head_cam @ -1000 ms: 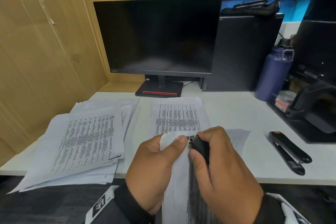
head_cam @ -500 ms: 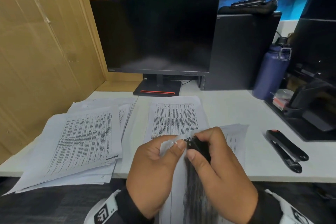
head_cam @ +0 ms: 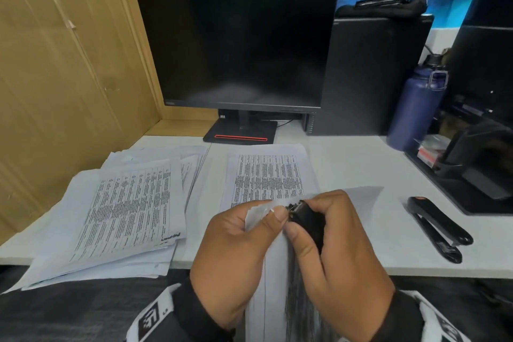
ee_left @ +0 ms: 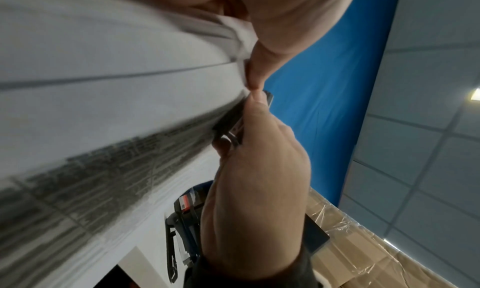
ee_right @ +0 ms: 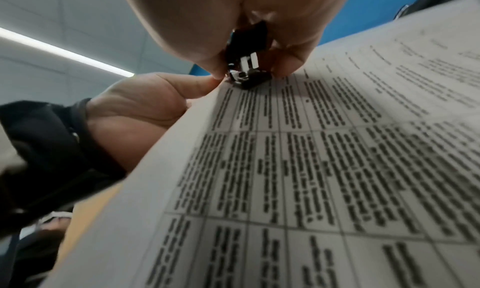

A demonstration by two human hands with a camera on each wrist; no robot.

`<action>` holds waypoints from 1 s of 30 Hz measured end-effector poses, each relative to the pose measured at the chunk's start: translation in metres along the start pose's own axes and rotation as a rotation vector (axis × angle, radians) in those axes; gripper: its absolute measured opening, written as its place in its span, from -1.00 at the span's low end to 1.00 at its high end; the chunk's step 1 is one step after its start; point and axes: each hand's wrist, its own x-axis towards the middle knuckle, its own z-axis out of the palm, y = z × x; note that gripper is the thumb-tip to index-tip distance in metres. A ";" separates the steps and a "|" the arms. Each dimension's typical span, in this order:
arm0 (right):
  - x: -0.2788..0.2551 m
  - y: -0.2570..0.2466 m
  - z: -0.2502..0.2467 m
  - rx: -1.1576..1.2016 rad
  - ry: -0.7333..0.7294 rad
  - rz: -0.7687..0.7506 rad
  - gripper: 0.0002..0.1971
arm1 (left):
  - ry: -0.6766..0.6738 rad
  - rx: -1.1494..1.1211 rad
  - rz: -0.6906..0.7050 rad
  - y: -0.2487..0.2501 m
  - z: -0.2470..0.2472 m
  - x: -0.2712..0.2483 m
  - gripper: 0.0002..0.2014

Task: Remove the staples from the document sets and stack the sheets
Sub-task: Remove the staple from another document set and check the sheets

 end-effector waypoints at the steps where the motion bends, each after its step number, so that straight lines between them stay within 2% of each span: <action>1: 0.001 -0.001 -0.002 -0.106 -0.013 -0.020 -0.78 | -0.007 -0.003 -0.006 0.001 0.000 0.000 -0.91; 4: 0.004 -0.006 -0.007 -0.414 -0.067 -0.055 -0.70 | -0.037 -0.019 -0.045 0.005 -0.002 0.000 -0.93; 9: 0.005 -0.011 -0.011 -0.506 -0.201 -0.045 -0.66 | -0.021 -0.013 -0.075 0.006 -0.002 0.001 -0.88; 13: 0.004 -0.010 -0.010 -0.317 -0.288 0.065 -0.63 | -0.017 -0.127 -0.170 0.004 -0.002 0.002 -0.89; 15: 0.001 -0.006 -0.008 -0.182 -0.335 0.125 -0.61 | -0.020 -0.156 -0.207 0.005 -0.002 0.003 -0.83; 22: 0.004 -0.008 -0.011 0.063 -0.314 0.208 -0.67 | -0.042 -0.220 -0.307 0.002 -0.009 0.009 -0.67; 25: 0.005 -0.012 -0.011 -0.139 -0.385 0.170 -0.63 | -0.033 -0.189 -0.285 0.003 -0.008 0.009 -0.77; 27: 0.007 -0.014 -0.013 -0.395 -0.361 0.089 -0.66 | -0.010 -0.146 -0.258 0.001 -0.007 0.008 -0.89; 30: 0.010 -0.019 -0.017 -0.526 -0.304 0.021 -0.70 | 0.016 -0.098 -0.241 -0.001 -0.006 0.008 -0.89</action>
